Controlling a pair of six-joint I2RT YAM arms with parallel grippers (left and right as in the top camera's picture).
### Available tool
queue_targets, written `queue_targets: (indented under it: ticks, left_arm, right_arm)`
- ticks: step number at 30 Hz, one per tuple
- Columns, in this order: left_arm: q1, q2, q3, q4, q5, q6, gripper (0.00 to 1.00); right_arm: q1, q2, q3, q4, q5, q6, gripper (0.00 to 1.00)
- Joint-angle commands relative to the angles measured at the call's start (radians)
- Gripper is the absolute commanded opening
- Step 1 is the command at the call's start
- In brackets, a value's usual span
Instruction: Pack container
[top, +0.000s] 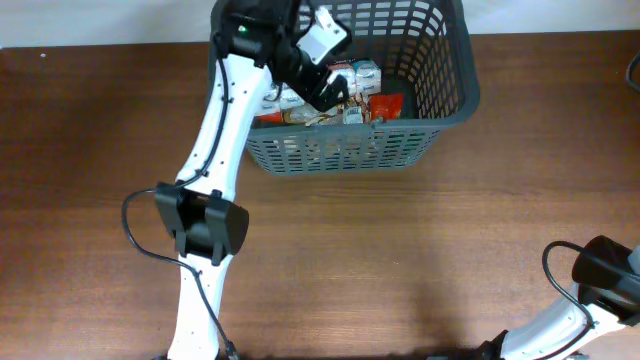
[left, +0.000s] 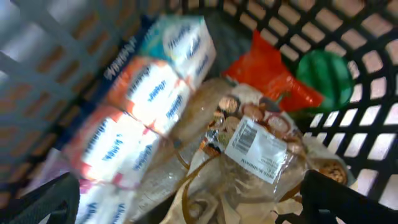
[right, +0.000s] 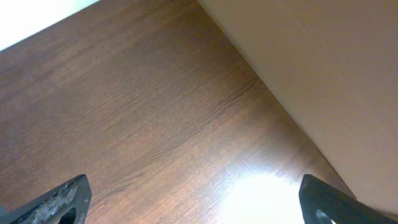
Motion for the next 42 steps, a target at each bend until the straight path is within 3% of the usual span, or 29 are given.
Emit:
queue_targets:
  ticks: [1,8,14,17,24,29,35,42]
  left_arm:
    - [0.01,-0.097,0.115,-0.013,-0.003,-0.006,0.99]
    - [0.023,-0.303,0.211,-0.127,-0.085,-0.006,0.99]
    - [0.044,-0.504,0.21,-0.353,-0.125,-0.01,0.99]
    - [0.049,-0.63,0.206,-0.406,-0.274,-0.154,0.99]
    - [0.049,-0.879,0.158,-0.406,-0.346,-0.222,0.99]
    - [0.049,-1.087,-0.078,-0.406,-0.446,-0.288,0.99]
    - [0.049,-1.431,-0.569,-0.372,-0.504,-0.423,0.99]
    - [0.049,-1.843,-1.077,-0.079,-0.5,-0.591,0.99]
  right_arm:
    - [-0.003,0.003,-0.002,-0.006,-0.005,0.005,0.99]
    - [-0.003,0.003,-0.002,-0.006,-0.005,0.005,0.99]
    - [-0.003,0.003,-0.002,-0.006,-0.005,0.005,0.99]
    - [-0.003,0.003,-0.002,-0.006,-0.005,0.005,0.99]
    - [-0.003,0.003,-0.002,-0.006,-0.005,0.005,0.99]
    - [-0.003,0.003,-0.002,-0.006,-0.006,0.005,0.99]
    - [-0.003,0.003,-0.002,-0.006,-0.005,0.005,0.99]
    - [-0.003,0.003,-0.002,-0.006,-0.005,0.005,0.99]
